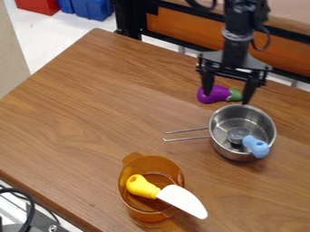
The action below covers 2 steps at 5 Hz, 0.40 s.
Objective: Move the silver pot to the center of the table
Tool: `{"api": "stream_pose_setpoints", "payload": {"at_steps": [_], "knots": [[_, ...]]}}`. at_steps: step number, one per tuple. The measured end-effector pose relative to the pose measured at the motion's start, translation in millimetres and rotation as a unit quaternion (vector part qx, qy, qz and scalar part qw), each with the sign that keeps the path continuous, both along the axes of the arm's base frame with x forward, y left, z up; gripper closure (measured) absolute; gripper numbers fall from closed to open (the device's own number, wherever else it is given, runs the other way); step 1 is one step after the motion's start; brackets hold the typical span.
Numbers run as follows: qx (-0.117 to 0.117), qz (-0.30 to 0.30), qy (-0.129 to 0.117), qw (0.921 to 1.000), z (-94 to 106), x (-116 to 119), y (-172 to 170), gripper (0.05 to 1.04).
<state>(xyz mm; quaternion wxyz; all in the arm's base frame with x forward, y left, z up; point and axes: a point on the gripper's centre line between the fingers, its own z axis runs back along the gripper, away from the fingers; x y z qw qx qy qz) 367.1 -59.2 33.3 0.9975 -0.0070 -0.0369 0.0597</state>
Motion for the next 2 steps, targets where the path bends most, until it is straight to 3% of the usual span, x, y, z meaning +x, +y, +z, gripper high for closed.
{"api": "stream_pose_setpoints", "payload": {"at_steps": [1, 2], "knots": [[-0.001, -0.032, -0.008, 0.9994, 2.6, -0.5, 14.2, 0.087], [-0.019, -0.042, -0.015, 0.9988, -1.2, -0.7, 13.2, 0.087]]}}
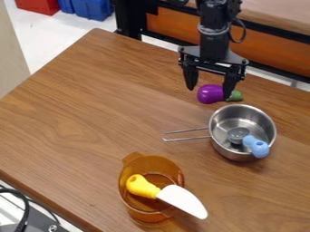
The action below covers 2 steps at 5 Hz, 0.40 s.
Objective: Move the silver pot to the center of the table
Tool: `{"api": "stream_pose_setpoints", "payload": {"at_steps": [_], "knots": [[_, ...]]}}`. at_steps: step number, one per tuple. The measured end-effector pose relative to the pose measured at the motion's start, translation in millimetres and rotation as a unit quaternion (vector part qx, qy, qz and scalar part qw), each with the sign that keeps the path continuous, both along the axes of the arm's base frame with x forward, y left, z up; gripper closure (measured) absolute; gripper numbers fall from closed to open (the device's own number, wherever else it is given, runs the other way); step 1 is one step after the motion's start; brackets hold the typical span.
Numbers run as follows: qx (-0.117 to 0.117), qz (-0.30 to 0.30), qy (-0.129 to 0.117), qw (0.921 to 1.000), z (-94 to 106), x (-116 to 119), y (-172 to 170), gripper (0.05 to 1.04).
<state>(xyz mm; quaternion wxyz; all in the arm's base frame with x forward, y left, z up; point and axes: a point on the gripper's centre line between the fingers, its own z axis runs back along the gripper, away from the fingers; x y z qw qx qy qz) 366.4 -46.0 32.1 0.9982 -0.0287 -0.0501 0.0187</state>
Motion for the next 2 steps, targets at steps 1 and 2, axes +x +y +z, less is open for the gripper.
{"api": "stream_pose_setpoints", "payload": {"at_steps": [1, 2], "knots": [[-0.013, -0.021, 0.002, 0.9997, -4.5, -4, -4, 0.087], [-0.016, -0.036, 0.004, 0.9992, -15.1, -7, -6, 0.087]]}}
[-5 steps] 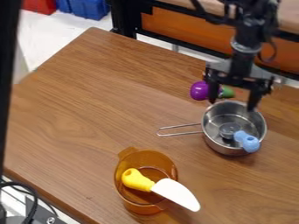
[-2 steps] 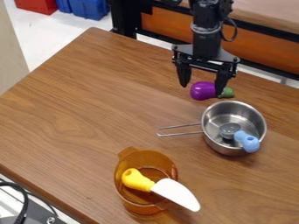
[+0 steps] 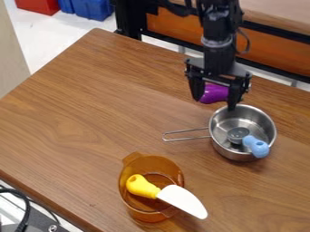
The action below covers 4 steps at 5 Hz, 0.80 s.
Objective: Move the silver pot to the center of the table
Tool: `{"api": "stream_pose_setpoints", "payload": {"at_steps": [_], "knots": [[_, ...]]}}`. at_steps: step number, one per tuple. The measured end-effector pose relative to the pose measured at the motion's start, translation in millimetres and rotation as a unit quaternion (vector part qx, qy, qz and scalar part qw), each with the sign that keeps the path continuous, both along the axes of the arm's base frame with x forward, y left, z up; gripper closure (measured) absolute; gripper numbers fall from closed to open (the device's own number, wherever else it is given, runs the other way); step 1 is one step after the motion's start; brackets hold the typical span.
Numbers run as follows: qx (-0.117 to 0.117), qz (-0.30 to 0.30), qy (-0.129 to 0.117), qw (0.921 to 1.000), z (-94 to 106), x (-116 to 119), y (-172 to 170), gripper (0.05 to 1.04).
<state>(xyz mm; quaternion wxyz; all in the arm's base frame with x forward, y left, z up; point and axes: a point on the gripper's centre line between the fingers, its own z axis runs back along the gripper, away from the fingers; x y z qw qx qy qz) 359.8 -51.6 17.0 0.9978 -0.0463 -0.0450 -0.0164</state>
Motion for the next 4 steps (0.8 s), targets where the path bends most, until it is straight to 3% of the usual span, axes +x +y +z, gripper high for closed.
{"api": "stream_pose_setpoints", "payload": {"at_steps": [1, 2, 4], "knots": [[-0.004, -0.003, -0.010, 0.9999, -5.8, 0, -1, 0.087], [0.013, -0.001, 0.002, 0.9999, -22.8, -2, 4, 0.087], [0.024, 0.004, -0.002, 0.9997, -33.0, 1, 7, 0.131]]}}
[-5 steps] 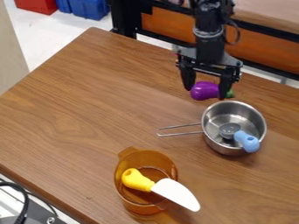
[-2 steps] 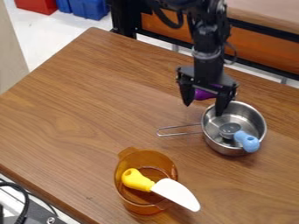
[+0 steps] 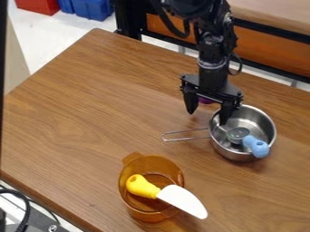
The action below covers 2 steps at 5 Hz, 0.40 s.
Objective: Move the silver pot to the center of the table
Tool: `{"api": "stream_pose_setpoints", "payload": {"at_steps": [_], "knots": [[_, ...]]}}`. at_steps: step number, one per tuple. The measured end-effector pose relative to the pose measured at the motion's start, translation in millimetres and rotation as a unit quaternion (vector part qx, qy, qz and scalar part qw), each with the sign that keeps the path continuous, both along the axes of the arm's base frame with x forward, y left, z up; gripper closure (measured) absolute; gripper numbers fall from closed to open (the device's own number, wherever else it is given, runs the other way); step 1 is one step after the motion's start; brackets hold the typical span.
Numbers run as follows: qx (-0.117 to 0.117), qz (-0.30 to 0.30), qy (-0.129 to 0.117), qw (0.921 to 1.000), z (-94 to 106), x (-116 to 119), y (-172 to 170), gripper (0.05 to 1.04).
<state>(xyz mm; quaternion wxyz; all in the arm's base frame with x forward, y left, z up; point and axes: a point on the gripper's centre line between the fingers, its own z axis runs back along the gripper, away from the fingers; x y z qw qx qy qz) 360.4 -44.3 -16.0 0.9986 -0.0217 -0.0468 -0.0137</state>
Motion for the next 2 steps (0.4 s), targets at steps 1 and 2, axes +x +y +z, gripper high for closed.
{"api": "stream_pose_setpoints", "payload": {"at_steps": [1, 2], "knots": [[0.002, 0.005, -0.003, 1.0000, 0.1, 1.0, 0.4, 0.399], [0.006, 0.003, -0.005, 1.0000, -1.1, 0.3, -0.1, 0.688]]}}
